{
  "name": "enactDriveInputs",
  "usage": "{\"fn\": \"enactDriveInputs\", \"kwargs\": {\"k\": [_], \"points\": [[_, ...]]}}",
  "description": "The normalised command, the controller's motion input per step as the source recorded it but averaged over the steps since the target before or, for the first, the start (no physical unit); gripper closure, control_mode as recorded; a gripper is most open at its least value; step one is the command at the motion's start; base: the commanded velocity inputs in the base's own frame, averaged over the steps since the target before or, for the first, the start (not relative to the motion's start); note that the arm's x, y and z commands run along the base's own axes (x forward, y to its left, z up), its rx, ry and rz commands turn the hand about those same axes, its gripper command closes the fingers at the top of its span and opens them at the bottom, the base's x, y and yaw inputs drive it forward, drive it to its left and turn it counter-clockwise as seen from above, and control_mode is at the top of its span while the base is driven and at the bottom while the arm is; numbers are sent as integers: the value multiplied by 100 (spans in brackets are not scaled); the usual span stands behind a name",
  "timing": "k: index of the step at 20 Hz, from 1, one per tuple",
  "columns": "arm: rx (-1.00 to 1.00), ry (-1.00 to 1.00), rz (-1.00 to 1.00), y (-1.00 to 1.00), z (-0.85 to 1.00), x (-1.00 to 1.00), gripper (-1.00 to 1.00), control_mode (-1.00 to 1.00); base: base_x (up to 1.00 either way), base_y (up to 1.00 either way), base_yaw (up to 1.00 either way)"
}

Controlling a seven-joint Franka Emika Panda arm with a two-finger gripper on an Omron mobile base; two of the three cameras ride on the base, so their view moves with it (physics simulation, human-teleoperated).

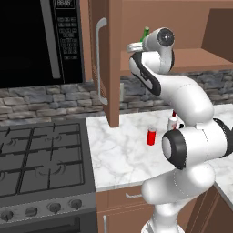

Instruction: Sort all alcoholic drinks to one cabinet, and non-alcoholic drinks to the other.

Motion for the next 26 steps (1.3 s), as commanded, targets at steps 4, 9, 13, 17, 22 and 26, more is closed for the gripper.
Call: {"fn": "enactDriveInputs", "kwargs": {"k": [4,9,13,17,22,26], "points": [[0,0,0,0,0,0,-100,-100,0,0,0],[0,0,0,0,0,0,-100,-100,0,0,0],[0,0,0,0,0,-3,-100,-100,0,0,0],[0,0,0,0,0,13,-100,-100,0,0,0],[0,0,0,0,0,8,-100,-100,0,0,0],[0,0,0,0,0,24,-100,-100,0,0,0]]}}
